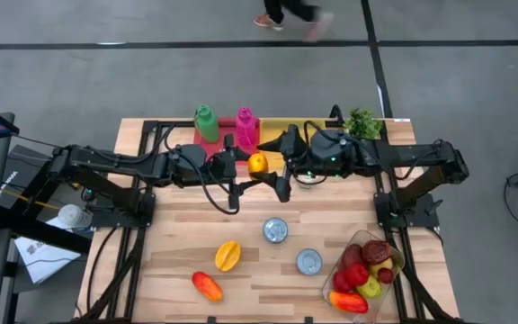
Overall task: Pick & Place Food Item
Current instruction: Put the left mango into the transparent bin
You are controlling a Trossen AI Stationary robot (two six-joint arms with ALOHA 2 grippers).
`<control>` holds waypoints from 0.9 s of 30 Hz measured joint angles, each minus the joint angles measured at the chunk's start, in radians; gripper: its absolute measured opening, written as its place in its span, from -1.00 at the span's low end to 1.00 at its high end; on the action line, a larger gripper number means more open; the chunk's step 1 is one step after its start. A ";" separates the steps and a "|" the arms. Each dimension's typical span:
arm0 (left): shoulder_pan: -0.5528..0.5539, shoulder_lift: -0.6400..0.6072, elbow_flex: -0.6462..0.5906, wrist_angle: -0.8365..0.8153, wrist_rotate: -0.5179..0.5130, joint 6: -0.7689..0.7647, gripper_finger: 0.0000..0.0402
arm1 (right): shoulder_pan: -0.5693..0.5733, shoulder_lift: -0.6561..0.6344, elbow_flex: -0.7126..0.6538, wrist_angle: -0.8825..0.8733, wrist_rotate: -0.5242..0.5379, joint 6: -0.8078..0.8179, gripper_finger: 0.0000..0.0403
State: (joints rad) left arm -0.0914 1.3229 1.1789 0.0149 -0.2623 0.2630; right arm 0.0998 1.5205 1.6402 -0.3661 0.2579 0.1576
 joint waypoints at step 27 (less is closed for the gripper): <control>-0.007 0.000 0.001 -0.026 0.012 -0.036 0.24 | 0.037 0.031 -0.002 0.002 0.010 0.026 0.27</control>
State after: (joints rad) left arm -0.0980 1.3224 1.1801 -0.0109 -0.2507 0.2272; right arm 0.1369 1.5513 1.6379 -0.3637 0.2681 0.1840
